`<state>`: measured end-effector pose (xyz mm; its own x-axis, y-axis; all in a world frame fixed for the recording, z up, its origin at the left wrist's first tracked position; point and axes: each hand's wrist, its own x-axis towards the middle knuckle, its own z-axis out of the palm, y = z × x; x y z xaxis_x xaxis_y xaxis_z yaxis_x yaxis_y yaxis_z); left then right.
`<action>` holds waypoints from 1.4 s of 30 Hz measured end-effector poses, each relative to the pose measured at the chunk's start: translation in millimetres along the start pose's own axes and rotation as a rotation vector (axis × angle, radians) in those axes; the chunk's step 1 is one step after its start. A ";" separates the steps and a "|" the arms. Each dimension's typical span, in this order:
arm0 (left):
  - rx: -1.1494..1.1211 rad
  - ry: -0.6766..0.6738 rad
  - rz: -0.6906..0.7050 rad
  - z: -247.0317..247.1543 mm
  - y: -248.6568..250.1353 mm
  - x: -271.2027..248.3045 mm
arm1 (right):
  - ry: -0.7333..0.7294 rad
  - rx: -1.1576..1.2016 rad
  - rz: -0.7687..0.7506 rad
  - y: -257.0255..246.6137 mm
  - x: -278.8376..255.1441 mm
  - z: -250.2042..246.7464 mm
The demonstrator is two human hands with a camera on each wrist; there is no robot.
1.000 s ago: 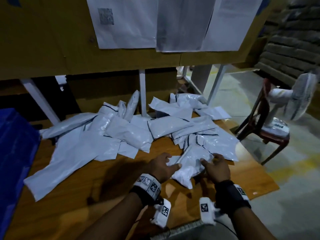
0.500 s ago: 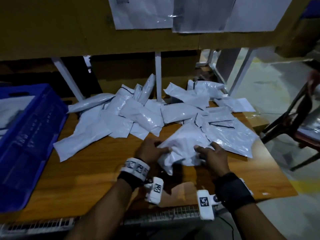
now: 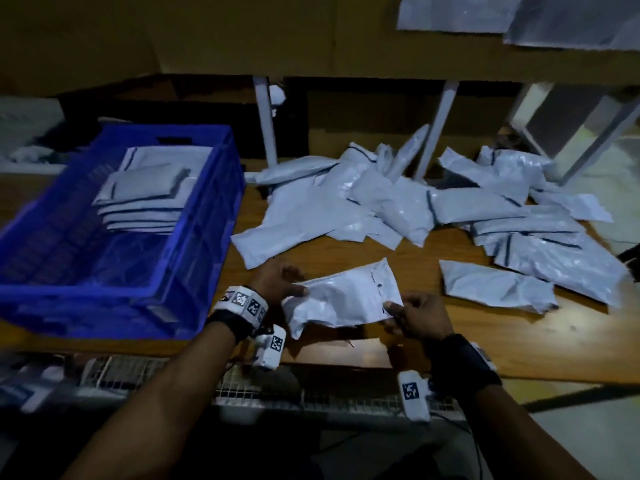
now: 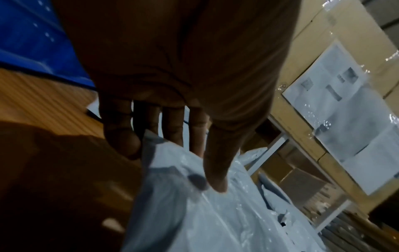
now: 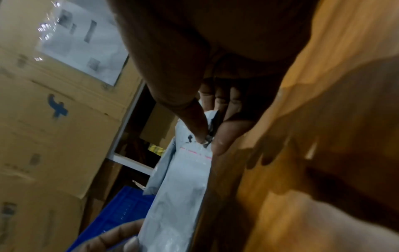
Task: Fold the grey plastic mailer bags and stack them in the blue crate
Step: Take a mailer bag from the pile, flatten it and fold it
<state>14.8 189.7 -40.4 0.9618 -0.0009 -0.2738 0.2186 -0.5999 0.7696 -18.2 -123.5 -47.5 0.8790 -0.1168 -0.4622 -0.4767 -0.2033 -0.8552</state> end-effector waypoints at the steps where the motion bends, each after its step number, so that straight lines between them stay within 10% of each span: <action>1: 0.026 0.026 0.005 -3.4 -11.2 -2.4 | 0.012 -0.008 0.035 5.2 -4.5 10.0; 7: 0.289 0.269 0.148 21.0 -41.2 -38.8 | 0.110 -0.104 0.133 32.1 -20.2 30.2; 13: 0.496 0.246 0.325 70.3 -38.9 -52.1 | 0.312 -0.828 -0.427 20.8 -31.2 36.4; 17: 0.743 0.183 0.410 76.9 -23.4 -43.6 | 0.087 -1.058 -0.698 19.6 -22.2 86.4; 42: 0.931 0.012 0.299 94.3 -50.0 -37.9 | -0.117 -1.245 -0.566 61.0 7.1 102.2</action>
<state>-48.1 144.2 -123.0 0.9591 -0.2504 -0.1318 -0.2471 -0.9681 0.0414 -40.5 -37.4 -127.0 0.9195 0.3421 -0.1938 0.3076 -0.9329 -0.1873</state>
